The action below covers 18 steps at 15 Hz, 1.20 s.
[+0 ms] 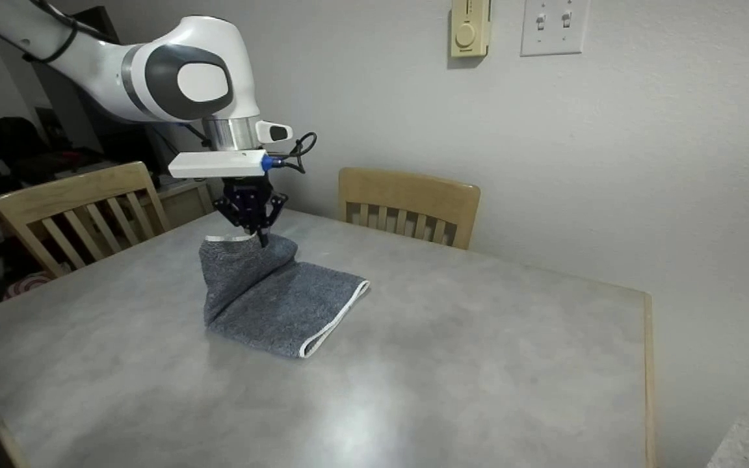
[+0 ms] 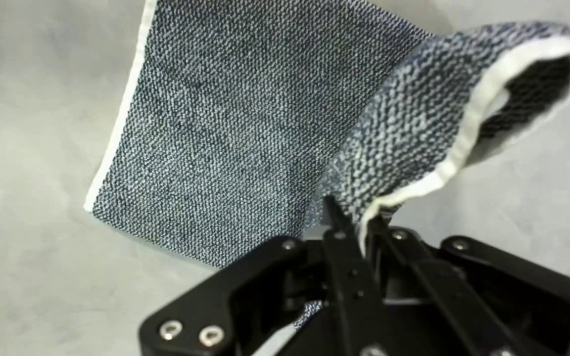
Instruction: Fold the towel
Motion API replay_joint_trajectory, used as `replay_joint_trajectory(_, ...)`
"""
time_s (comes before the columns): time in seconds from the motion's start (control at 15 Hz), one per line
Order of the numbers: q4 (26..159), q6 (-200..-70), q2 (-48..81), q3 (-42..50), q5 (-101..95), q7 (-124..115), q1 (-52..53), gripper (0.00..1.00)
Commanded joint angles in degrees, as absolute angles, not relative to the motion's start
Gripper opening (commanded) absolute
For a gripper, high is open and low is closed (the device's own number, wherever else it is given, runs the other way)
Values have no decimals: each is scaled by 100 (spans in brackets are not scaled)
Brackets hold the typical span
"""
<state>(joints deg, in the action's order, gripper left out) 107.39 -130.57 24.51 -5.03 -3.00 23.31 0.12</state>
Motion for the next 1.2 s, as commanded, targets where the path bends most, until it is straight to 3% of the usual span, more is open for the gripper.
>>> replay_joint_trajectory(0.0, 10710, -12943, 2401, -590, 10, 2746, -289, 2)
replay_joint_trajectory(1.13, 9837, -12178, 3319, -707, 1748, 4374, -1405, 2)
